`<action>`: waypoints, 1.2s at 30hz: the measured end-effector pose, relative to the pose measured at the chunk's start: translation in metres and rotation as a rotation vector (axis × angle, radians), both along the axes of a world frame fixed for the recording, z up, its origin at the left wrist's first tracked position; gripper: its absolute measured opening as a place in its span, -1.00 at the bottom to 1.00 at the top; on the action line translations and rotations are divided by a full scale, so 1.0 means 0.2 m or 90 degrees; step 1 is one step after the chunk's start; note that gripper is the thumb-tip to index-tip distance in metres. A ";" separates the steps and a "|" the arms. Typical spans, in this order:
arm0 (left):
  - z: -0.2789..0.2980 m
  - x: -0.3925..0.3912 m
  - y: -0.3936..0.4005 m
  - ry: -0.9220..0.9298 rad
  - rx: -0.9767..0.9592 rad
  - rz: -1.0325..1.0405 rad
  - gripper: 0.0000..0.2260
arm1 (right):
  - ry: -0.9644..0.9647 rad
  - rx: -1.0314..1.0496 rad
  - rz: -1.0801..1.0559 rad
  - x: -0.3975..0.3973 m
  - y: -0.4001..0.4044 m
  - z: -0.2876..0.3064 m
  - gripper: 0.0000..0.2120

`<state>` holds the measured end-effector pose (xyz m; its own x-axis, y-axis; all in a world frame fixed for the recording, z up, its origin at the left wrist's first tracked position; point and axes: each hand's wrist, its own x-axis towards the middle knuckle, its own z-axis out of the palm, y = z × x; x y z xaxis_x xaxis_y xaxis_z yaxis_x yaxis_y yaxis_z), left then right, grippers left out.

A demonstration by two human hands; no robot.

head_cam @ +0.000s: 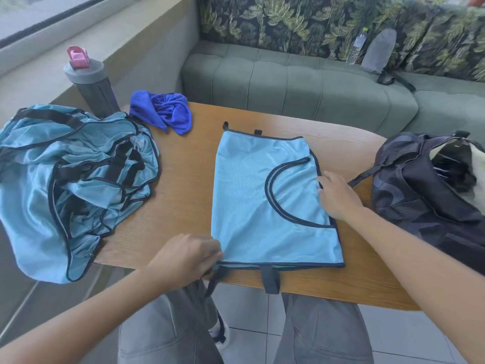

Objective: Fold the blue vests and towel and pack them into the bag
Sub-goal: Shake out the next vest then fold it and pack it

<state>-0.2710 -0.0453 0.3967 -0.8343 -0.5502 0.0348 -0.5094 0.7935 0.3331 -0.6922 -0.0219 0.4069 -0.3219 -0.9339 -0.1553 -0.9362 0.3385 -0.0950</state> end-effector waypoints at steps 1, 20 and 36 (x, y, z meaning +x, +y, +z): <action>-0.01 0.00 -0.01 0.045 0.001 -0.016 -0.75 | -0.026 -0.033 0.001 0.02 0.03 0.00 -0.60; -0.18 0.10 0.09 -0.118 -0.132 -0.185 -0.22 | 0.017 -0.072 0.259 0.27 0.92 -0.23 -0.21; -0.20 0.11 0.26 0.160 -0.197 -0.111 -0.72 | 0.055 -0.387 0.273 0.41 1.14 -0.36 -0.62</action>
<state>-0.2491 0.0059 0.3572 -0.8583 -0.3338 0.3897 -0.2928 0.9423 0.1622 -0.6112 0.2070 0.3350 0.1021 -0.8932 0.4378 -0.9868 -0.1466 -0.0691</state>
